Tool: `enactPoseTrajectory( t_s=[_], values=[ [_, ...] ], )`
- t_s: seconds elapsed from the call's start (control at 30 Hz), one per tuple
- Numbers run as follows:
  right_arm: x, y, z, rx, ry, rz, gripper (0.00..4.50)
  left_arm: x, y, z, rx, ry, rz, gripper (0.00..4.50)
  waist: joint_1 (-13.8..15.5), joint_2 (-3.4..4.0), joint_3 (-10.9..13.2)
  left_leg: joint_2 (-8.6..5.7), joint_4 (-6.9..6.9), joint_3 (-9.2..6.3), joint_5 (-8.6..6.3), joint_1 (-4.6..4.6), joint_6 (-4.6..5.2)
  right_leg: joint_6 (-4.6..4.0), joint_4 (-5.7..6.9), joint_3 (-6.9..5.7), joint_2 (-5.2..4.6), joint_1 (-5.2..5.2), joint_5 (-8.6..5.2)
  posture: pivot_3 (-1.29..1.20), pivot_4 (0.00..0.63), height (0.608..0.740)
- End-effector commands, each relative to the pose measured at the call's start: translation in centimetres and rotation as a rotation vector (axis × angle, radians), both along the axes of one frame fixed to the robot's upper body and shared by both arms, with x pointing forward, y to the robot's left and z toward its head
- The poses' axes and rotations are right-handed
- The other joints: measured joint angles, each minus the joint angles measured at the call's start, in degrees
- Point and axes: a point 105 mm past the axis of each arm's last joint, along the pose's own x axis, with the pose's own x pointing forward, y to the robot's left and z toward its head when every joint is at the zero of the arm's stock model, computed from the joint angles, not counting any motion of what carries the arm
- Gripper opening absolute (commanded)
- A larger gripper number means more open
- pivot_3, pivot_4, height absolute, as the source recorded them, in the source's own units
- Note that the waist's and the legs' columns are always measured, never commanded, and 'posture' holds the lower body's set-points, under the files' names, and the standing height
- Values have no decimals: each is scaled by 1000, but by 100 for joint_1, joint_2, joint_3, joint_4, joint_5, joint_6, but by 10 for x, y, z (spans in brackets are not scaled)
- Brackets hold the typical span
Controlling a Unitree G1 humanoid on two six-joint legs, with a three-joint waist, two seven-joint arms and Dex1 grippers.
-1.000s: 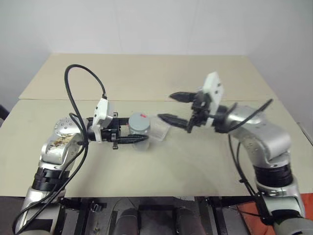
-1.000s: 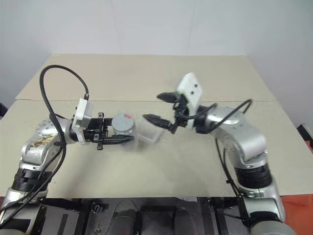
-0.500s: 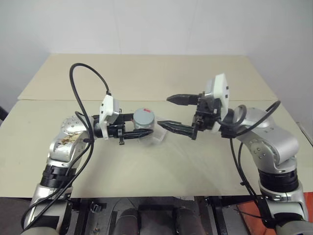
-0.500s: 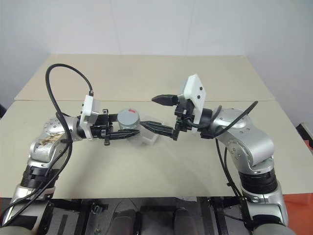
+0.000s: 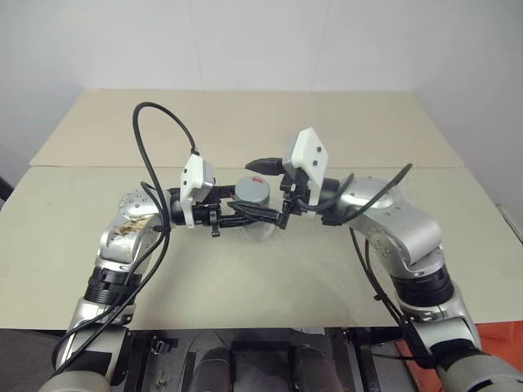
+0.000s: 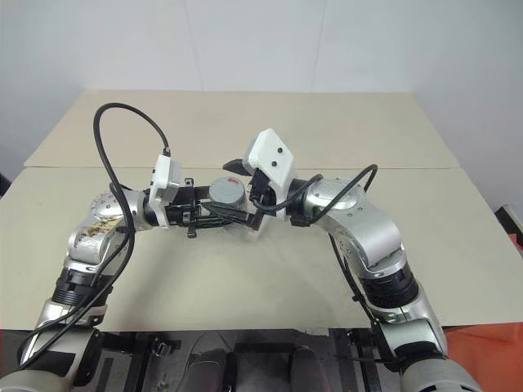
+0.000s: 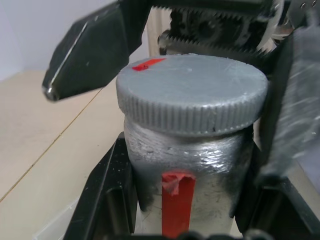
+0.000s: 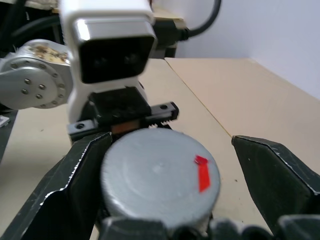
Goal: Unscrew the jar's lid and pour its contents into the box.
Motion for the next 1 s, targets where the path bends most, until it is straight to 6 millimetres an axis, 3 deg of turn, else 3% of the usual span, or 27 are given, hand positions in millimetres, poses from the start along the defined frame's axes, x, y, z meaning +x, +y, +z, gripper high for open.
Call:
enactPoseTrajectory(
  t_s=[0.03,0.73,1.0],
  values=[
    [0,-10,23,65,-70,-17,4476,-6,3,14,-34,-46,-14,2029,-3,0,0,0,0,0,0,0,0,0,0,0,1,-1,0,0,150,740],
    [-9,-45,19,50,-47,38,4476,-13,20,9,-25,-17,20,2029,-8,0,0,1,-2,0,0,2,0,0,-2,0,1,1,0,0,150,740],
    [-25,-27,29,71,-87,140,4476,-6,13,10,-42,-24,28,2029,-7,0,0,1,-1,-1,0,2,0,0,-2,0,0,1,0,0,150,740]
  ],
)
